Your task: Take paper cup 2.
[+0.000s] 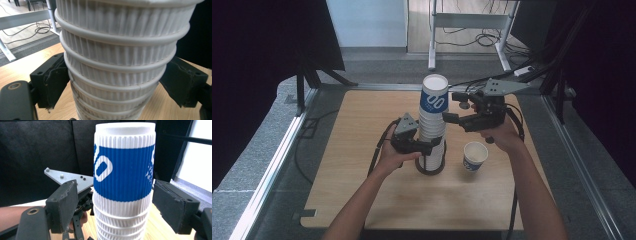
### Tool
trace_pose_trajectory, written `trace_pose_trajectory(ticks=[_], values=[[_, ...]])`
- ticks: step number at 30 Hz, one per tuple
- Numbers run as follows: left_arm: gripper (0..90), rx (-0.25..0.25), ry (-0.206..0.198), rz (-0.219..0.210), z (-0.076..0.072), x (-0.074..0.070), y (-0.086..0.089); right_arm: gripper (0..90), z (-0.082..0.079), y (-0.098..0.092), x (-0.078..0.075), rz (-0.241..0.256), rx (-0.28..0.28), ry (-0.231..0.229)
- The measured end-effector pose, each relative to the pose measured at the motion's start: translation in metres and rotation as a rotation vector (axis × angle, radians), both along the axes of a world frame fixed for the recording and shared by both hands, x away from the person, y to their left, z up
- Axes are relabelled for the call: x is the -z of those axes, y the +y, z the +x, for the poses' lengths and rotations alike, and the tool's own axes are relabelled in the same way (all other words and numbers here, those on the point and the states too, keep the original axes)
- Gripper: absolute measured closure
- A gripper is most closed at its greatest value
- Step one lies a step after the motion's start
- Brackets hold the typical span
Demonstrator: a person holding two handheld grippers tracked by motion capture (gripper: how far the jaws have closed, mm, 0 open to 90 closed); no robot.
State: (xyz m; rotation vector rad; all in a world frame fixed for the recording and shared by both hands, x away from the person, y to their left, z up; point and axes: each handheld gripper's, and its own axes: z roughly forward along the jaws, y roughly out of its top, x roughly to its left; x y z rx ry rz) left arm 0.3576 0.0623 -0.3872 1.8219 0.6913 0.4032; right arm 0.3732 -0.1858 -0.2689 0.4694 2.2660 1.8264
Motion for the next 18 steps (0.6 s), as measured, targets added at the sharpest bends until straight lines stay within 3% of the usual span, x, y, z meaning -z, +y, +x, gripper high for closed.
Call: trace_pose_trajectory(ticks=[18], values=[[12.9, 0.0, 0.002, 0.001, -0.001, 0.0, -0.001, 15.6, 0.021, 0.025, -0.029, 0.001, 0.011, -0.007]])
